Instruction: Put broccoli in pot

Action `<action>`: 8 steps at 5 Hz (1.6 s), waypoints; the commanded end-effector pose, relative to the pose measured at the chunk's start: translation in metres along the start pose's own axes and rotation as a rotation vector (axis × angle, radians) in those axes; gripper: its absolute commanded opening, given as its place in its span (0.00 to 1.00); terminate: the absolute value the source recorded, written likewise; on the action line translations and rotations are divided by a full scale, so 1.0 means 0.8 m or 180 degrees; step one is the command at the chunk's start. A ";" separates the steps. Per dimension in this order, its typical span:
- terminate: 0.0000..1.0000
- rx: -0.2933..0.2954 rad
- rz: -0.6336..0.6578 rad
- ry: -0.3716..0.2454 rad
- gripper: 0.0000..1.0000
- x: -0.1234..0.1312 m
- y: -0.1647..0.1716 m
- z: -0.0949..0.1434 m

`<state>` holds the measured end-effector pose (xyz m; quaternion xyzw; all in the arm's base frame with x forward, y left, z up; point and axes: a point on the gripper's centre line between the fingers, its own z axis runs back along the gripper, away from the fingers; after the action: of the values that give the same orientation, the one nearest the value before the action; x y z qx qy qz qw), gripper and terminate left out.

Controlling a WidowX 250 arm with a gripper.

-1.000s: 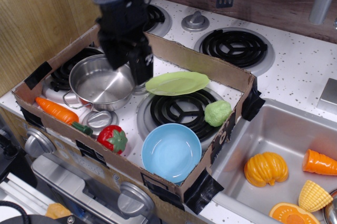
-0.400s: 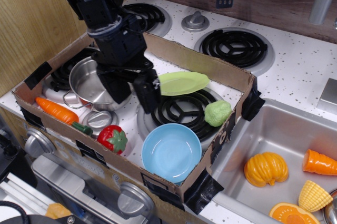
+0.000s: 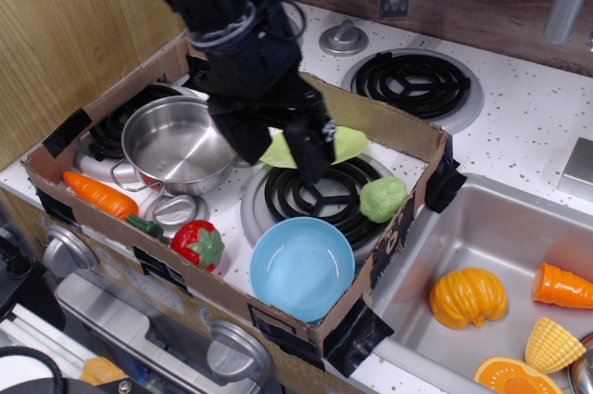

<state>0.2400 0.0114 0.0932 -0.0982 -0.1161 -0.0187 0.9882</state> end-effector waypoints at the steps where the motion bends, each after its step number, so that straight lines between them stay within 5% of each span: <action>1: 0.00 0.0118 0.0105 -0.0373 1.00 0.025 -0.022 -0.016; 3: 0.00 -0.0101 0.0196 -0.0292 1.00 0.034 -0.026 -0.055; 8: 0.00 -0.0261 -0.0028 -0.0314 1.00 0.043 -0.043 -0.074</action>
<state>0.2778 -0.0306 0.0403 -0.1436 -0.1496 -0.0150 0.9781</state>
